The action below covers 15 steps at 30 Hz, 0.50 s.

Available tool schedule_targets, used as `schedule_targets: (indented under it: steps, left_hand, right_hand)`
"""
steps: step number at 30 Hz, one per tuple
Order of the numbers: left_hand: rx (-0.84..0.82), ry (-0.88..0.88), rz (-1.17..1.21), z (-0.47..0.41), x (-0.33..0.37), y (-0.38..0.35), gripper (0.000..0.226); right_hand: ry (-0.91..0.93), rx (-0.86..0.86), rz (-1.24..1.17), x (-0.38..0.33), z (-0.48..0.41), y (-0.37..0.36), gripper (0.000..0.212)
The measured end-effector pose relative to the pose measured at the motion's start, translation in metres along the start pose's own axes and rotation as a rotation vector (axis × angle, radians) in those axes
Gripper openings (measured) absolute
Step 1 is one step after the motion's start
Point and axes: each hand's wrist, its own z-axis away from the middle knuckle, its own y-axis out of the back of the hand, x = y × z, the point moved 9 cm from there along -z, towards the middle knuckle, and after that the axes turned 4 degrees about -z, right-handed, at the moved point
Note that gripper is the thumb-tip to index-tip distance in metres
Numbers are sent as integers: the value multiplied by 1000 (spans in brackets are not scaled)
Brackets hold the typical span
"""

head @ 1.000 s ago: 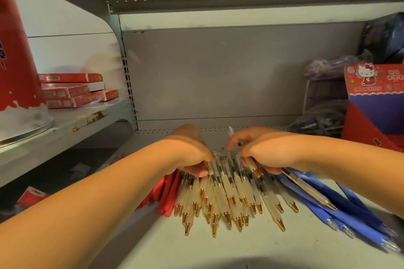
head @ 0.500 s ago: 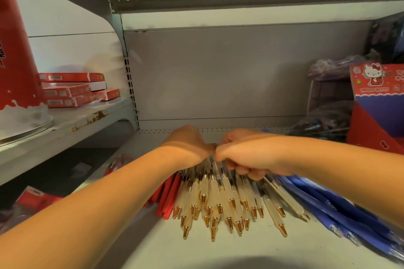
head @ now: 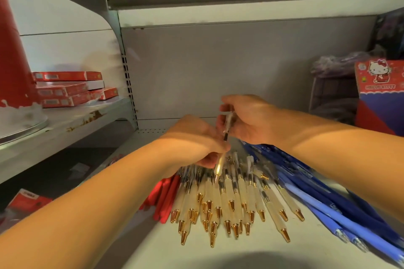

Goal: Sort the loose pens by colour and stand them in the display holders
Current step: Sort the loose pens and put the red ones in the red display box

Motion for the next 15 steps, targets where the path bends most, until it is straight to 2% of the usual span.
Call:
schedule_targets:
  steps: [1, 2, 4, 5, 6, 10, 15]
  left_hand:
    - [-12, 46, -3, 0, -4, 3, 9]
    - [-40, 92, -3, 2, -9, 4, 10]
    - [-115, 161, -37, 5, -18, 5, 15]
    - [-143, 180, -58, 6, -22, 6, 17]
    - [-161, 193, -78, 7, -26, 6, 19]
    - [-249, 241, -156, 9, -35, -4, 23]
    - [-242, 259, -195, 5, -38, -8, 31]
  right_hand:
    - [17, 29, 107, 0, -6, 6, 27]
    - [46, 74, 333, -2, -13, 13, 33]
    - [110, 118, 1012, -2, -26, 23, 33]
    - [113, 86, 1255, 4, -31, 25, 30]
    - [77, 45, 1375, 15, -37, 28, 29]
    - [-65, -43, 1354, 42, -48, 30, 21]
    - [-19, 5, 1293, 38, -58, 22, 15]
